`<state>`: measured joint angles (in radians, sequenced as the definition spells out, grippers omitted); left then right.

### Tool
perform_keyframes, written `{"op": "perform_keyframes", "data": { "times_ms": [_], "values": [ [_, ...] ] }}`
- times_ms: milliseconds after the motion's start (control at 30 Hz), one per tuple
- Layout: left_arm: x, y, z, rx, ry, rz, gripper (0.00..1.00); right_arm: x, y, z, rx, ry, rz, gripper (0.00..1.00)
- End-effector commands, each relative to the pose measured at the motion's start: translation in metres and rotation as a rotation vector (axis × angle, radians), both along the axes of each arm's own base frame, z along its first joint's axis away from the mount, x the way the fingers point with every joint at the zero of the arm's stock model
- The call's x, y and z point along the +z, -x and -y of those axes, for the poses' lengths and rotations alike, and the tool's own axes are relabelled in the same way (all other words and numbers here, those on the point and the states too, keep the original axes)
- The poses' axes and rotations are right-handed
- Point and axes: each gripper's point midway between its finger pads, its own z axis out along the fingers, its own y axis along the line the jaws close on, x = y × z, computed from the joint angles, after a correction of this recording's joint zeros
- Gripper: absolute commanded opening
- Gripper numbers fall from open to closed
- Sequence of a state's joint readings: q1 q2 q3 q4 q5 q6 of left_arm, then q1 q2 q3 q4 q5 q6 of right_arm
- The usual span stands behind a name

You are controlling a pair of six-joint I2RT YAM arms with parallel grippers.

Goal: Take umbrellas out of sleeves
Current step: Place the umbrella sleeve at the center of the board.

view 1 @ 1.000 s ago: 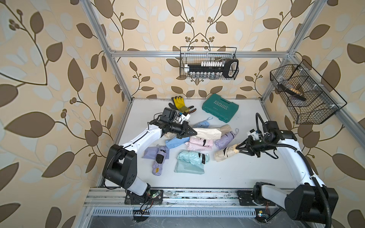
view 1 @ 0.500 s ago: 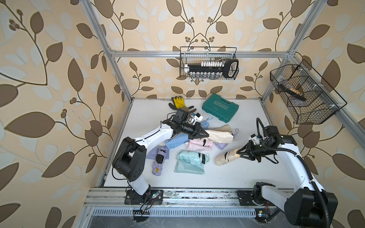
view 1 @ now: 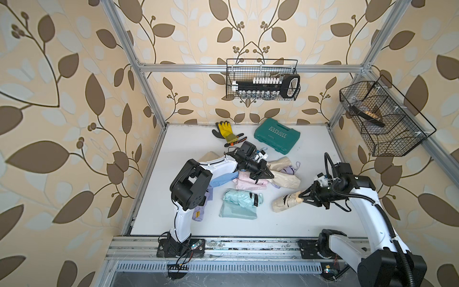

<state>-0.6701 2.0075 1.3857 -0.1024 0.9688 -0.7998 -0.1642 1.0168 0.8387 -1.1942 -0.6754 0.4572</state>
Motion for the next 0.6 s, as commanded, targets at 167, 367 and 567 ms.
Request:
{"op": "perform_keyframes", "data": {
  "times_ms": [167, 367, 567],
  "values": [
    [0.007, 0.026, 0.037, -0.102, 0.02, 0.036, 0.08, -0.004, 0.013, -0.005, -0.025, -0.034, -0.036, 0.11],
    [-0.002, 0.044, 0.057, -0.172, 0.003, 0.023, 0.09, -0.005, 0.016, -0.005, -0.029, -0.034, -0.04, 0.11],
    [-0.017, 0.064, 0.077, -0.253, -0.03, 0.004, 0.09, -0.006, 0.019, -0.005, -0.033, -0.029, -0.043, 0.11]
  ]
}}
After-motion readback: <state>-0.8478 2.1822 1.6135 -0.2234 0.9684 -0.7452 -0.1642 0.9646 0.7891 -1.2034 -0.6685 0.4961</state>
